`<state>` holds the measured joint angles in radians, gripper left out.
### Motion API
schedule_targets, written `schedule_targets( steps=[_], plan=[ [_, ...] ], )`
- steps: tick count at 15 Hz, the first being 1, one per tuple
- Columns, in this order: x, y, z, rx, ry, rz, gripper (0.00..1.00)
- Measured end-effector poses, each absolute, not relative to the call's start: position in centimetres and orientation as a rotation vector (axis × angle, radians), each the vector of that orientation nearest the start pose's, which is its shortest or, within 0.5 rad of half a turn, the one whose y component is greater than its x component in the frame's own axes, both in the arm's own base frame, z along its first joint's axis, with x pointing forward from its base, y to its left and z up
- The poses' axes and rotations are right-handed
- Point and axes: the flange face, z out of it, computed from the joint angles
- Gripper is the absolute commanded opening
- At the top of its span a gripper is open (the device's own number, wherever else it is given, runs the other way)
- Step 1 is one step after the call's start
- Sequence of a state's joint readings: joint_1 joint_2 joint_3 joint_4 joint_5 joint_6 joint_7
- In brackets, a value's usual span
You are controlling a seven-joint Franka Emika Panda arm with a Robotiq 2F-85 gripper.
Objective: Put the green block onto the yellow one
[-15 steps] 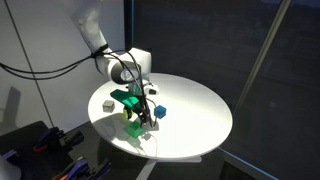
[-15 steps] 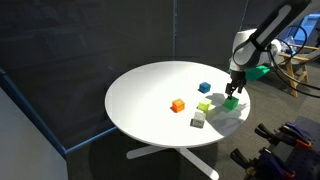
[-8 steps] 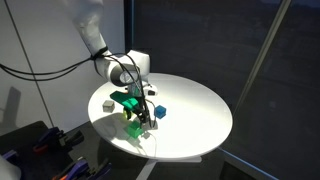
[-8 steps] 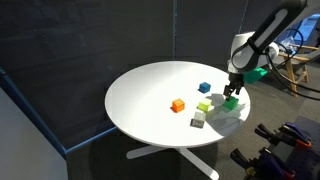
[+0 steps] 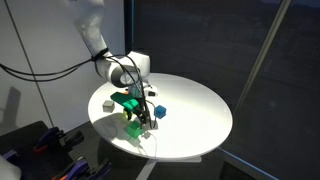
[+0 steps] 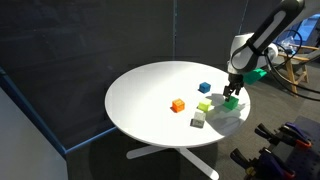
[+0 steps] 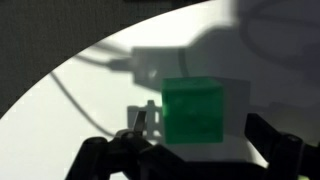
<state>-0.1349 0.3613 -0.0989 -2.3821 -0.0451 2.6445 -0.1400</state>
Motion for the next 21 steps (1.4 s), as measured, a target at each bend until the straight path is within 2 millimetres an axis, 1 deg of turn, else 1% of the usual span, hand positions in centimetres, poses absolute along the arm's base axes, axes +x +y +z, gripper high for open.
schedule_targets(
  steps=[10, 11, 12, 17, 18, 21],
  plan=[
    [47.8, -11.7, 15.1, -3.171, 0.078, 0.187, 1.00],
    [47.8, -11.7, 14.9, -3.171, 0.078, 0.190, 0.75],
    [47.8, -11.7, 14.9, -3.171, 0.078, 0.192, 0.74],
    [48.0, -11.9, 14.5, -3.172, 0.081, 0.196, 0.34],
    [48.1, -11.9, 14.6, -3.172, 0.081, 0.194, 0.31],
    [48.1, -12.0, 14.7, -3.172, 0.083, 0.196, 0.28]
  ],
)
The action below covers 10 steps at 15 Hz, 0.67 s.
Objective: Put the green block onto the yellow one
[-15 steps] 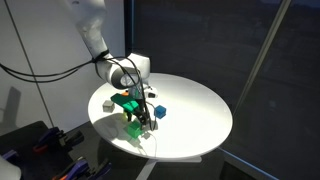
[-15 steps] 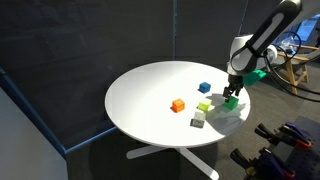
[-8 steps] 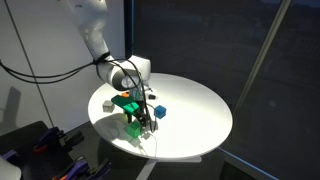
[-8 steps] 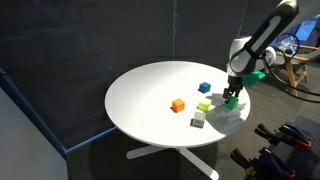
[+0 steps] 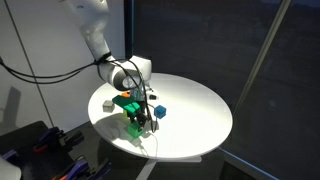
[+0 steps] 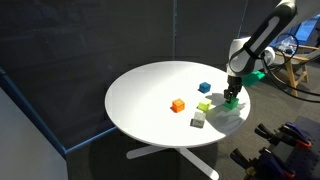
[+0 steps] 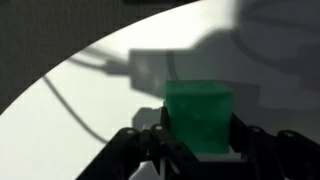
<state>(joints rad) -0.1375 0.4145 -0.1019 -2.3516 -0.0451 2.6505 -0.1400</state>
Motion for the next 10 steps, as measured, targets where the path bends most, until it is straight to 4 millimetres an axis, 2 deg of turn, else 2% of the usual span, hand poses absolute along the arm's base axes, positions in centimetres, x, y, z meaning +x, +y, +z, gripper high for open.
schedule_targets(
  steps=[5, 10],
  plan=[
    [48.1, -12.3, 15.1, -3.168, 0.089, 0.245, 0.28],
    [48.4, -12.5, 17.2, -3.175, 0.069, 0.278, 0.28]
  ],
)
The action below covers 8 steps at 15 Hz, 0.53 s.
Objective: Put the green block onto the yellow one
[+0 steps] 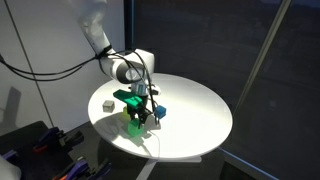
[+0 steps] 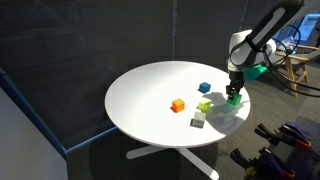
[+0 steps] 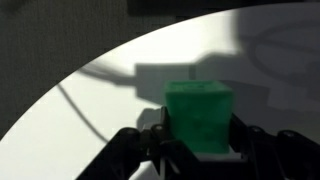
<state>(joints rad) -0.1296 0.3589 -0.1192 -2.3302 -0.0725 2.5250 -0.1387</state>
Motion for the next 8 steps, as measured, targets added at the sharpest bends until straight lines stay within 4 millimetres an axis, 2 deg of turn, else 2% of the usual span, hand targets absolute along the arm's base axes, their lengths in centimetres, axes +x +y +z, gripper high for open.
schedule_targets(
  steps=[8],
  plan=[
    [49.7, -11.9, 21.9, -3.198, 0.036, 0.163, 0.28]
  ],
)
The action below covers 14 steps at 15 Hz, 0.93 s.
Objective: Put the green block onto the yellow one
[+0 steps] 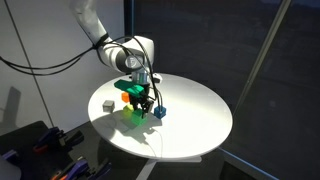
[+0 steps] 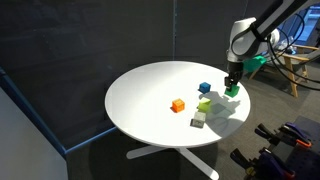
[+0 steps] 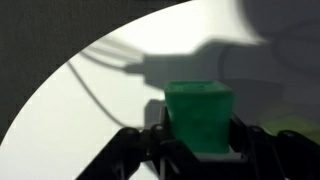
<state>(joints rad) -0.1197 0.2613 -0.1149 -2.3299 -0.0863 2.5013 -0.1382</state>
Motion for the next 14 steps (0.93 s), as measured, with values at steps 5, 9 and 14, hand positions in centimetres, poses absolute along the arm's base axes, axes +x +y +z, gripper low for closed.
schedule_targets(
  steps=[5, 9, 14],
  plan=[
    [50.5, -11.0, 24.9, -3.200, 0.016, 0.067, 0.28],
    [50.7, -10.3, 26.7, -3.191, 0.017, 0.028, 0.28],
    [50.7, -8.9, 28.7, -3.179, -0.004, 0.033, 0.28]
  ],
)
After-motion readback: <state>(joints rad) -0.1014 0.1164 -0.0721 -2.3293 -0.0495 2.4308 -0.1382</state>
